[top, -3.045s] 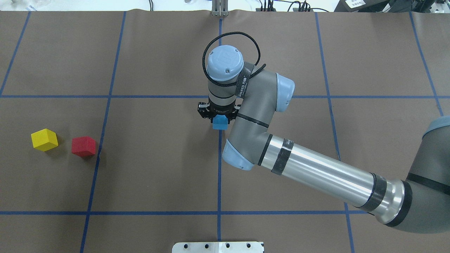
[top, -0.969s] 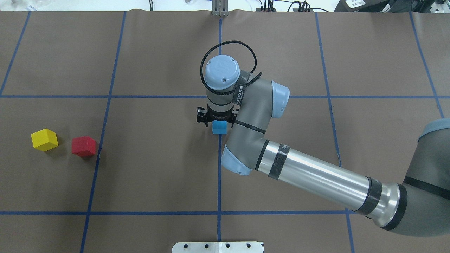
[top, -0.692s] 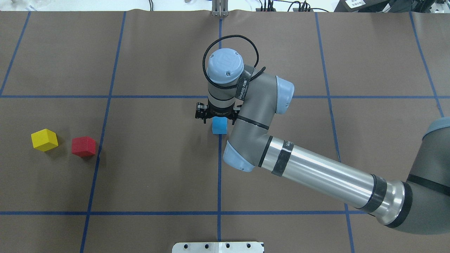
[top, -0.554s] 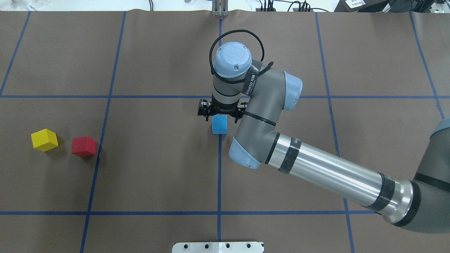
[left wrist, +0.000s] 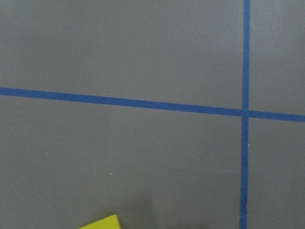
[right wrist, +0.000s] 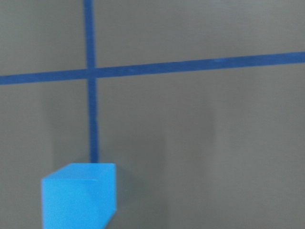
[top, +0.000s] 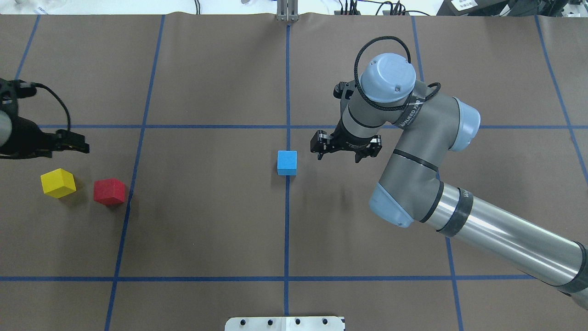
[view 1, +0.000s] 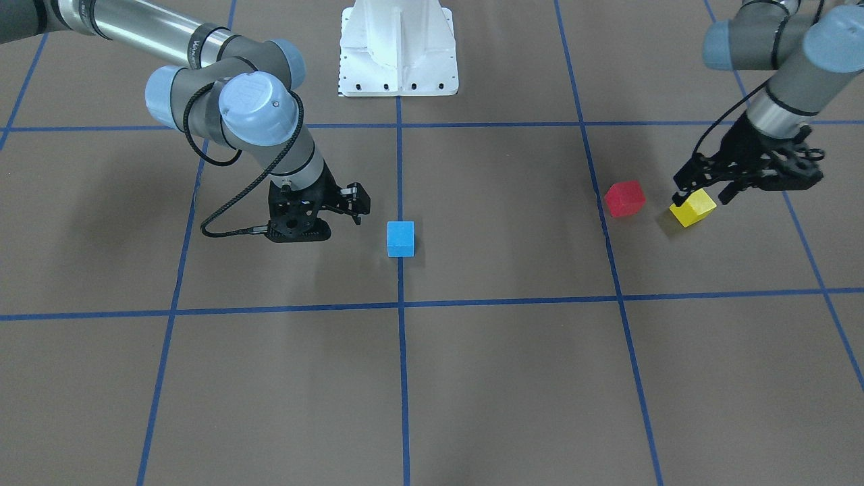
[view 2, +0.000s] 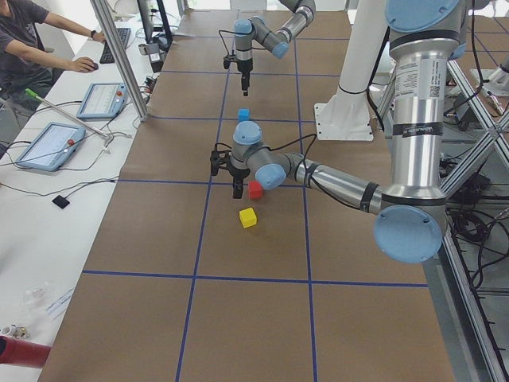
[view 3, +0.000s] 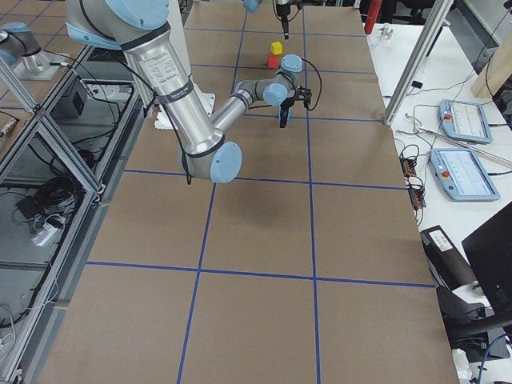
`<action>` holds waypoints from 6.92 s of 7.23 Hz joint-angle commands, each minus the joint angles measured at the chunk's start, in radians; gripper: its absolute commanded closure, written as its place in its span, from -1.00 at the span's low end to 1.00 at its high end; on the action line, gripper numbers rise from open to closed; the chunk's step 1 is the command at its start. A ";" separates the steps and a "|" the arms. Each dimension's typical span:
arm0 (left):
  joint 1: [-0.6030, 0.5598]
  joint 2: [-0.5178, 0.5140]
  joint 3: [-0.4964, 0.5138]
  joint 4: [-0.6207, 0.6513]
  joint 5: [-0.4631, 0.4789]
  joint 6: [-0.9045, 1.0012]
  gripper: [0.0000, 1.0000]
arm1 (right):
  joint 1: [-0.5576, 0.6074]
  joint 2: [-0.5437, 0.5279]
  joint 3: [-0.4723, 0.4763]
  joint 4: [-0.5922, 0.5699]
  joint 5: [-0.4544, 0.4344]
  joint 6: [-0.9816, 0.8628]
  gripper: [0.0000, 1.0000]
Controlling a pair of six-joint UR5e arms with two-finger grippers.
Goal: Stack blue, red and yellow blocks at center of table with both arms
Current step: 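Raise the right gripper away while the left gripper grasps the red cube, then carry the red cube with the left gripper above the blue cube, then lower the red cube onto the blue cube and open the left gripper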
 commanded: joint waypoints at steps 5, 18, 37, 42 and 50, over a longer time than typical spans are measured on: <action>0.159 -0.018 -0.035 0.147 0.064 -0.123 -0.97 | 0.004 -0.066 0.044 0.003 -0.013 -0.012 -1.00; 0.214 -0.043 0.046 0.139 0.056 -0.122 -0.09 | 0.005 -0.066 0.058 0.003 -0.016 -0.006 -1.00; 0.326 -0.945 0.481 0.498 0.105 0.014 1.00 | 0.231 -0.405 0.224 0.003 0.018 -0.383 -1.00; 0.343 -0.948 0.485 0.498 0.125 0.013 1.00 | 0.231 -0.405 0.220 0.001 0.016 -0.383 -1.00; 0.346 -0.948 0.493 0.497 0.124 -0.003 1.00 | 0.229 -0.405 0.213 0.001 0.016 -0.383 -1.00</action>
